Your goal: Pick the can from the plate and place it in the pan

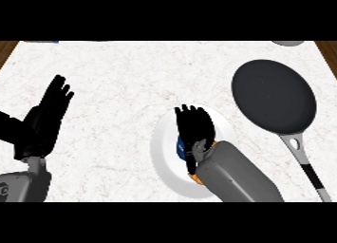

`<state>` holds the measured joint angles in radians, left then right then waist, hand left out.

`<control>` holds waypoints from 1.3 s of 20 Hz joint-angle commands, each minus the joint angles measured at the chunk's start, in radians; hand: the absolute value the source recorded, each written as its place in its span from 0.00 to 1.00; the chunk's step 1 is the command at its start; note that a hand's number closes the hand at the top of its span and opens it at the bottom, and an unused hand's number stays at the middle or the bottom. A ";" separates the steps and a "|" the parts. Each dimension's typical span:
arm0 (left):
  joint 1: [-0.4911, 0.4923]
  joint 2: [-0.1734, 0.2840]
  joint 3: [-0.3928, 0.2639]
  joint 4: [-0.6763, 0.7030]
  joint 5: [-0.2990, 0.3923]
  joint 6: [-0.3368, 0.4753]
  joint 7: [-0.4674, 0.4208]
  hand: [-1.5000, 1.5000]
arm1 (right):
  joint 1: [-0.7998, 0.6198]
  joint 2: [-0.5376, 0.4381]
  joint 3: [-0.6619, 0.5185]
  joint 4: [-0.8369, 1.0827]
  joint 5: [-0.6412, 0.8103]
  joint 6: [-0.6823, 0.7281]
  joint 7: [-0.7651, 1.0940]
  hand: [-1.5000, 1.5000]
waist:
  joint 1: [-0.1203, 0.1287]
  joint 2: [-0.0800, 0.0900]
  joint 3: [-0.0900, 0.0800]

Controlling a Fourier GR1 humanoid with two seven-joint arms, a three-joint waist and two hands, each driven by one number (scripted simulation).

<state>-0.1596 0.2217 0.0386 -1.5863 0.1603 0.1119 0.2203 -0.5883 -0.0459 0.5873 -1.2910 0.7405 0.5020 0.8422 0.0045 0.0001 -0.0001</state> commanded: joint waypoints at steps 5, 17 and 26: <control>0.018 -0.015 0.016 -0.030 -0.001 -0.025 0.007 0.50 | 0.005 0.019 -0.001 0.099 0.117 -0.069 -0.197 1.00 | 0.001 0.000 0.000; 0.012 0.001 0.063 -0.019 -0.013 -0.050 0.021 0.50 | 0.021 0.008 -0.056 0.007 0.161 -0.159 -0.208 1.00 | -0.003 -0.001 0.000; 0.017 -0.064 0.017 0.006 -0.059 -0.013 0.003 0.50 | 0.139 0.017 0.066 -0.169 0.367 -0.317 -0.093 1.00 | -0.008 -0.003 0.000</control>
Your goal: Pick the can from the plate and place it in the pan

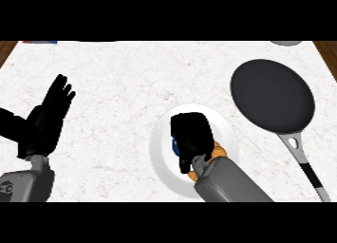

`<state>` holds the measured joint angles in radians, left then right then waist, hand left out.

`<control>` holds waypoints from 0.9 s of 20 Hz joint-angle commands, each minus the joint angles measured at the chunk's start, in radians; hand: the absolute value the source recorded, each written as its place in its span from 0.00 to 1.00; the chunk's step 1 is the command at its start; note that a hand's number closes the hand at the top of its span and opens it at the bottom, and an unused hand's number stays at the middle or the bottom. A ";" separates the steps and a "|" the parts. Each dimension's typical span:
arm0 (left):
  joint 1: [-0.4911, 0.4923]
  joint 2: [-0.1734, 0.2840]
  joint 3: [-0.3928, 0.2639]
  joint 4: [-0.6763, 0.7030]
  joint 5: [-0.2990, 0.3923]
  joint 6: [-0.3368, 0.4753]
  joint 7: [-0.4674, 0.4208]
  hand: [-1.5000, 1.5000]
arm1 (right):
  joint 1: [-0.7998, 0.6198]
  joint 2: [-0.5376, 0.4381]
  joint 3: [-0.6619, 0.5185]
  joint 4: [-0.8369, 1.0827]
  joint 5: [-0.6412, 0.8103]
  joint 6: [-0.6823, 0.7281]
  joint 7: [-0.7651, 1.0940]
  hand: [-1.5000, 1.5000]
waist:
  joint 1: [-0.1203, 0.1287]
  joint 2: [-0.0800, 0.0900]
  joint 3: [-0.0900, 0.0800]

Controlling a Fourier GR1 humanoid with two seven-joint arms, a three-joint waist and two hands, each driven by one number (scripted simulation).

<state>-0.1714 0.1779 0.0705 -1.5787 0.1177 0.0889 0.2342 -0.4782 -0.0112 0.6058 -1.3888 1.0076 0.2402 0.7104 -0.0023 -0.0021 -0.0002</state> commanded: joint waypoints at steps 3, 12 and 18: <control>0.025 0.008 0.023 0.003 0.018 -0.019 -0.022 0.50 | -0.056 -0.073 0.032 -0.219 0.165 -0.009 0.084 1.00 | -0.008 -0.005 -0.001; -0.008 -0.007 -0.007 -0.074 -0.011 0.018 0.075 0.50 | -0.127 -0.067 -0.063 -0.542 0.217 0.217 0.169 1.00 | -0.001 -0.001 0.000; -0.024 0.004 0.009 -0.049 -0.010 0.005 0.081 0.50 | -0.122 -0.121 -0.251 -0.523 0.200 0.152 0.083 1.00 | 0.001 0.001 0.001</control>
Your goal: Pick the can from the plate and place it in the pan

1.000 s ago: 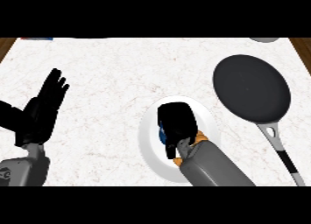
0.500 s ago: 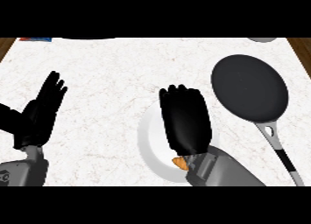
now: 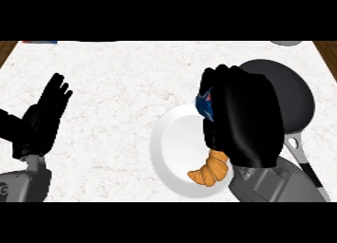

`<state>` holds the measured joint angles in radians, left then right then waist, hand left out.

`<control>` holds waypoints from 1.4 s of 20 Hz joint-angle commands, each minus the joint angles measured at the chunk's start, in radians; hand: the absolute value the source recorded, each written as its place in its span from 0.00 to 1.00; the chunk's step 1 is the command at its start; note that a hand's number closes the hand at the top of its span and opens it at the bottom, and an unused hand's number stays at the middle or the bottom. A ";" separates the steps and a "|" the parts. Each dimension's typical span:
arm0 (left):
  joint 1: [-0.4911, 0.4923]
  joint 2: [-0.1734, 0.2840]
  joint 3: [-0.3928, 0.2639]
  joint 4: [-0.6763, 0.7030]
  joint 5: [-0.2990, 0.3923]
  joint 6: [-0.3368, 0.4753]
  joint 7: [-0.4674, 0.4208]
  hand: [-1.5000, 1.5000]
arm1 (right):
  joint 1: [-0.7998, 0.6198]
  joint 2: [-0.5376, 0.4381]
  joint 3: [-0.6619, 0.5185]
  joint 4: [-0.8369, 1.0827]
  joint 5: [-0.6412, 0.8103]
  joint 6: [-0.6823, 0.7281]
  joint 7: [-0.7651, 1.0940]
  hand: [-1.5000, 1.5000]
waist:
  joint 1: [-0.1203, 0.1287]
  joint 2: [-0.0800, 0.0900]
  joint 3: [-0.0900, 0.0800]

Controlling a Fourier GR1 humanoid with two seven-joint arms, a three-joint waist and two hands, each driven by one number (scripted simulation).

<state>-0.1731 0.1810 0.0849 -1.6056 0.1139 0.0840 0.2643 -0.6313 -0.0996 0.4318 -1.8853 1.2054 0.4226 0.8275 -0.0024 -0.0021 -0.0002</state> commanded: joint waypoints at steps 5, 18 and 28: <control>0.022 -0.005 -0.015 -0.040 -0.021 -0.004 0.008 0.50 | 0.063 -0.097 -0.236 0.100 -0.027 -0.183 -0.157 1.00 | 0.007 0.004 0.001; -0.040 -0.028 0.005 0.044 -0.012 -0.005 -0.020 0.50 | 0.028 -0.293 -0.596 0.610 -0.222 -0.490 -0.642 1.00 | 0.014 0.009 0.001; 0.007 -0.054 -0.031 -0.010 -0.039 -0.001 -0.024 0.50 | -0.108 -0.277 -0.635 1.133 -0.256 -0.705 -0.965 1.00 | 0.029 0.010 0.001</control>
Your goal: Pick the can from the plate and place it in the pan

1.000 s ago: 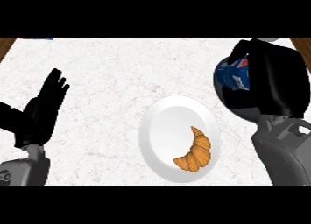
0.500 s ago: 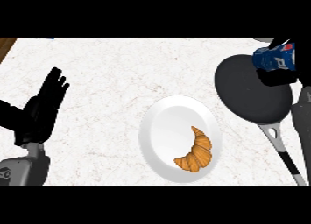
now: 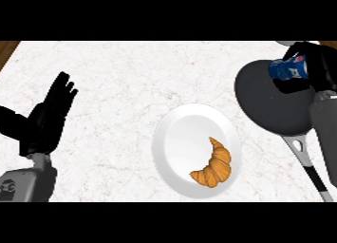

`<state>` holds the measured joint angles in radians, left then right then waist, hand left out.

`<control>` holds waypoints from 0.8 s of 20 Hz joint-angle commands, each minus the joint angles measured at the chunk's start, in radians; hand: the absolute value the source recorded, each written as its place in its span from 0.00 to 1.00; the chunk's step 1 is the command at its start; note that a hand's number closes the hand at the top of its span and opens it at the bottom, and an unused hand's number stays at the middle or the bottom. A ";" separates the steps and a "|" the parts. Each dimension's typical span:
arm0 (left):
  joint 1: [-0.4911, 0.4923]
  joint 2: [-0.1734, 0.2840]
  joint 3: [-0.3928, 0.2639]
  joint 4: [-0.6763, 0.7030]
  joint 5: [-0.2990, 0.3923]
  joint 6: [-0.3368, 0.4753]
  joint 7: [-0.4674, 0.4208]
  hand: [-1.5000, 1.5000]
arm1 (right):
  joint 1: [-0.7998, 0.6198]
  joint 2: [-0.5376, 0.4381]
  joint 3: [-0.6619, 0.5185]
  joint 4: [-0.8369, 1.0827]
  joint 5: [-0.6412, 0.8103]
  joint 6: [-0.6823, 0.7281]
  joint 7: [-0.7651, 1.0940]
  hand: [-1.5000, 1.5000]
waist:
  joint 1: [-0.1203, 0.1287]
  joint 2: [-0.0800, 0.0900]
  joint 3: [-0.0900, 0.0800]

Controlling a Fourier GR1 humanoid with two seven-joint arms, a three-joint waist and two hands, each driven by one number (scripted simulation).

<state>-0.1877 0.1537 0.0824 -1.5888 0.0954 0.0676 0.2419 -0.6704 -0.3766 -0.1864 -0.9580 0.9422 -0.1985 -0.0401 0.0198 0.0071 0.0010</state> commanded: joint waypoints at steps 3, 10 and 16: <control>0.047 0.033 0.029 -0.040 0.041 -0.047 0.018 0.50 | -0.057 -0.003 0.003 0.278 0.068 -0.088 -0.033 1.00 | 0.008 -0.001 0.000; 0.044 0.012 0.015 -0.034 0.033 -0.042 0.008 0.50 | -0.118 -0.060 -0.147 0.529 -0.082 -0.017 -0.118 0.00 | 0.009 0.003 0.001; 0.056 0.003 0.000 -0.023 0.009 -0.042 -0.028 0.50 | -0.151 -0.063 -0.247 0.593 -0.192 -0.069 -0.300 0.00 | 0.013 0.006 0.002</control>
<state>-0.1631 0.1574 0.0844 -1.6217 0.1028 0.0449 0.2488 -0.8039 -0.4285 -0.3676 -0.3931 0.8274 -0.2659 -0.2412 0.0327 0.0129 0.0025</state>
